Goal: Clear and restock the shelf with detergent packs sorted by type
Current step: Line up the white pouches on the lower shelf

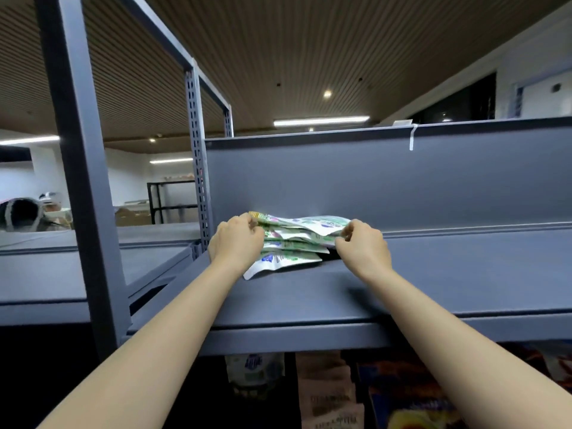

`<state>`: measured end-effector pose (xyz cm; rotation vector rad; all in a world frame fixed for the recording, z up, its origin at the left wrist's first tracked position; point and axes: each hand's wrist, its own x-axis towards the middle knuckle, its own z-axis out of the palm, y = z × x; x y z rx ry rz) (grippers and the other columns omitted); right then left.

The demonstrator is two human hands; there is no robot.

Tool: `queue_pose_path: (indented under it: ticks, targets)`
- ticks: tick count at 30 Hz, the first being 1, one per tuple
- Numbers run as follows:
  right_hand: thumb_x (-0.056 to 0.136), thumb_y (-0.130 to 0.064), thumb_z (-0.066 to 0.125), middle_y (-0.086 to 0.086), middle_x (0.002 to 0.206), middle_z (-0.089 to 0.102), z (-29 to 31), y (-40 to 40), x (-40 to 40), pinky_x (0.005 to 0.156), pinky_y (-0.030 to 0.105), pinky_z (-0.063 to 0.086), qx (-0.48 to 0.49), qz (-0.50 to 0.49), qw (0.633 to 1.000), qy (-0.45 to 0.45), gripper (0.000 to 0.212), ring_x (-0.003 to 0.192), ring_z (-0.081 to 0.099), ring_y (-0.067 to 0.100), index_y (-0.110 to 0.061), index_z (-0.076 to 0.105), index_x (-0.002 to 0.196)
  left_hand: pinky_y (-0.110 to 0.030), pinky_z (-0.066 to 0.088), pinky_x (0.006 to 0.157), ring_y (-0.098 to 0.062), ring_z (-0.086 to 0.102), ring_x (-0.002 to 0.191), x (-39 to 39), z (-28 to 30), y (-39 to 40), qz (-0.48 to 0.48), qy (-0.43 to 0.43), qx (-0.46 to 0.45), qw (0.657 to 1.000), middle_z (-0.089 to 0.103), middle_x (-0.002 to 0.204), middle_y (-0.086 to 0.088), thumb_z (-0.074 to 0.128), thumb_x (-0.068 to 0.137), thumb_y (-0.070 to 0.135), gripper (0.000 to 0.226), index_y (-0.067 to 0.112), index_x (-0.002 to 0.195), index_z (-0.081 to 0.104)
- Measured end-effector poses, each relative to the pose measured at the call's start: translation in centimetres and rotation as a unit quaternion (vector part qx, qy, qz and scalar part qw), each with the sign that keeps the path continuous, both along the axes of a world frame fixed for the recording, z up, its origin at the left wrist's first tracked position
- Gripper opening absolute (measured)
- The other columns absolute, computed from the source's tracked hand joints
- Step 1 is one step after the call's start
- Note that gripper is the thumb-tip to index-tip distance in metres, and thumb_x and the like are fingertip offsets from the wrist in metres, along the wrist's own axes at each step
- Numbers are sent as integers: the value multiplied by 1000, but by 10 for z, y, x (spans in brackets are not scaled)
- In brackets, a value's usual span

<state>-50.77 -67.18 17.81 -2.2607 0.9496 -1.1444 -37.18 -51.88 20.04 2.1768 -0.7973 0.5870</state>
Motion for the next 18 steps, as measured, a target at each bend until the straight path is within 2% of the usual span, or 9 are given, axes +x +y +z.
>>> queue_pose_path:
  ticks: [2, 4, 7, 9, 11, 12, 14, 16, 18]
  targets:
    - [86, -11, 46, 7, 128, 54, 3, -17, 12, 76, 32, 40, -24, -12, 999, 47, 43, 116, 47, 28, -16, 50, 129, -37, 43, 87, -26, 48, 113, 13, 4, -15, -4, -9, 25, 1000, 62, 119, 1, 39, 91, 21, 35, 24, 120, 59]
    - [87, -9, 44, 4, 147, 38, 6, -30, 26, 94, 37, 39, -52, -17, 991, 119, 61, 133, 33, 26, -24, 34, 145, -36, 38, 88, -26, 43, 118, 24, 7, -30, -7, -14, 47, 999, 60, 124, 0, 37, 91, 17, 40, 25, 126, 56]
    - [90, -12, 41, -3, 158, 19, 7, -45, 45, 110, 40, 27, -79, -15, 976, 201, 65, 145, 14, 24, -36, 24, 149, -36, 36, 88, -26, 41, 121, 39, 8, -48, -12, -19, 65, 998, 58, 126, -3, 36, 90, 13, 46, 26, 130, 54]
    - [95, -15, 36, -5, 156, 24, 4, -53, 56, 110, 39, 26, -85, -4, 976, 200, 53, 146, 12, 23, -36, 36, 144, -36, 37, 87, -27, 44, 117, 48, 7, -58, -4, -43, 84, 996, 58, 125, -3, 38, 87, 8, 45, 22, 126, 57]
    - [98, -16, 32, -3, 148, 41, 1, -57, 59, 110, 37, 27, -79, 5, 986, 149, 43, 145, 18, 24, -31, 53, 132, -34, 36, 85, -27, 46, 115, 57, 5, -66, 8, -72, 113, 991, 56, 128, -2, 39, 84, 5, 42, 18, 118, 60]
    - [97, -15, 33, 1, 138, 52, 2, -57, 58, 110, 38, 29, -65, 8, 993, 95, 40, 142, 26, 25, -27, 60, 123, -35, 35, 89, -26, 43, 120, 63, 4, -70, 12, -81, 131, 988, 53, 133, -1, 39, 84, 5, 43, 19, 119, 59]
    - [95, -11, 36, 9, 108, 66, 7, -58, 53, 104, 41, 35, -36, 6, 998, -44, 31, 119, 48, 32, -17, 64, 104, -41, 24, 108, -26, 27, 137, 74, 2, -76, 20, -76, 171, 982, 38, 148, 1, 39, 89, 7, 50, 25, 134, 48]
    - [95, -11, 38, 7, 83, 62, 14, -57, 45, 86, 39, 43, -24, -4, 987, -160, 22, 89, 51, 33, -15, 60, 93, -45, 10, 116, -25, 12, 144, 82, 2, -80, 27, -68, 200, 977, 27, 154, 5, 37, 93, 11, 51, 32, 140, 41]
    - [96, -15, 39, 0, 78, 57, 18, -56, 39, 66, 34, 37, -22, -18, 973, -231, 18, 79, 48, 29, -16, 56, 90, -46, 8, 116, -25, 11, 145, 85, 3, -83, 37, -79, 219, 972, 28, 154, 7, 37, 96, 14, 47, 36, 137, 45]
